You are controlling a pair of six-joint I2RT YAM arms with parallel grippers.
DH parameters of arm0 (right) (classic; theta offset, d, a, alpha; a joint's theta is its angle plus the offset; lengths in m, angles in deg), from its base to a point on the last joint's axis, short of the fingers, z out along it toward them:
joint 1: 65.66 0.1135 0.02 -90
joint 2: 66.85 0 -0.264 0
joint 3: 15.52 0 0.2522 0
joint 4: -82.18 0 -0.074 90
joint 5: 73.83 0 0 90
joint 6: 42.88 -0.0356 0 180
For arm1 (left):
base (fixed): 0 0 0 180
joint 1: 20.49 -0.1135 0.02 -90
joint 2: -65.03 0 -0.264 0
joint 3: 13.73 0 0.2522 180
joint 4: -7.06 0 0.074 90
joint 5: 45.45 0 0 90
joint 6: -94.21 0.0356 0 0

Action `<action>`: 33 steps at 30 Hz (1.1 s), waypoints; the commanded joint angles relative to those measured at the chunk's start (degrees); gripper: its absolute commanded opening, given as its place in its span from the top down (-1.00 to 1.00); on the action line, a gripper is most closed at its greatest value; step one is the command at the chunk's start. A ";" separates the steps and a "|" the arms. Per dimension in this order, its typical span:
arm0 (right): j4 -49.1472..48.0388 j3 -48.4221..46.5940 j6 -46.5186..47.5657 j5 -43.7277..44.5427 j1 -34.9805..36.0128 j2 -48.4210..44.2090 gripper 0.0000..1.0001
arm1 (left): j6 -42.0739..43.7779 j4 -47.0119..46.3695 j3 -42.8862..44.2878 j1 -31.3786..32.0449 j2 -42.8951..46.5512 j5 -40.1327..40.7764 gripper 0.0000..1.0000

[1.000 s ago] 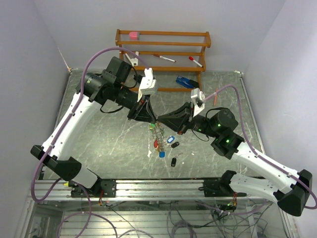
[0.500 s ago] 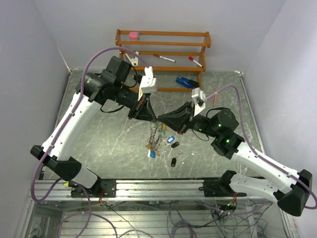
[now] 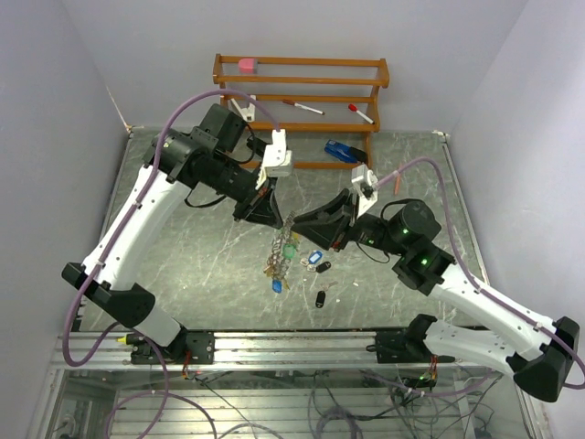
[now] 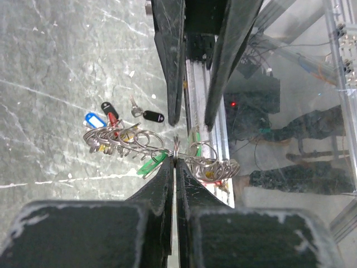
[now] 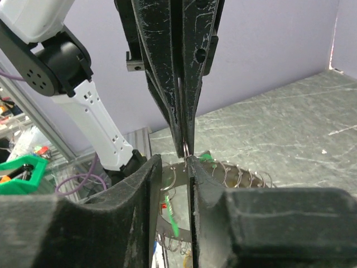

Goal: Put the keys on the keyring

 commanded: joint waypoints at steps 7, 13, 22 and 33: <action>6.38 -2.86 1.71 -2.02 0.00 -1.11 0.46 | 3.43 3.95 -0.15 1.47 1.63 4.06 0.86; 4.54 -2.59 1.79 -3.21 -0.04 1.17 0.50 | 3.08 3.94 -1.22 4.04 2.09 5.48 0.86; 1.88 -1.72 -0.17 -5.24 0.19 2.81 0.63 | 3.07 3.98 -1.44 5.09 1.60 6.16 0.87; 2.58 -1.39 -0.20 -5.60 1.29 3.06 0.61 | 2.52 3.98 -0.17 5.30 0.73 6.20 0.86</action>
